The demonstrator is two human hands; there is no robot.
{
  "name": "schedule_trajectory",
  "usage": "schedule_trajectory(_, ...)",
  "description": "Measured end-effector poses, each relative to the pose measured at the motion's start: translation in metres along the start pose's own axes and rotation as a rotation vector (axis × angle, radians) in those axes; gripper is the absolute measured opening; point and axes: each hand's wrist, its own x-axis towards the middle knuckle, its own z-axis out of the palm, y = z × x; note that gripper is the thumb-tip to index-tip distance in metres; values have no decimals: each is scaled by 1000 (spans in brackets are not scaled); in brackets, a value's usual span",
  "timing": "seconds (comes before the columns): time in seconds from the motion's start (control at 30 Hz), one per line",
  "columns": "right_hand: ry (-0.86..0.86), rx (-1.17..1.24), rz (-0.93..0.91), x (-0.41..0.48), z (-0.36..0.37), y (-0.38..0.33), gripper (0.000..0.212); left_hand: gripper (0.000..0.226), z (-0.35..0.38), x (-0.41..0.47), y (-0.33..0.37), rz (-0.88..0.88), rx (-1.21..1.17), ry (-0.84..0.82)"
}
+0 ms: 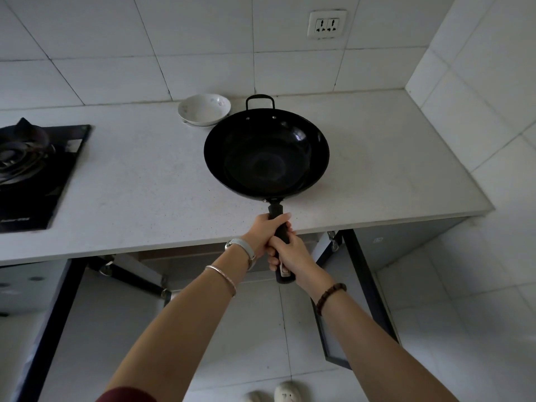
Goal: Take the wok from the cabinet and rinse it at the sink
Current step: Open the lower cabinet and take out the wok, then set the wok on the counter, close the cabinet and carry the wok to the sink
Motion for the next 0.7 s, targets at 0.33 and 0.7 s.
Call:
schedule_trajectory(0.33,55,-137,-23,-5,4,7,22,10,-6,-19,-8,32,23,109)
schedule_trajectory(0.7,92,-183,-47,-19,-6,14,29,41,-3,-40,-23,36,64,189)
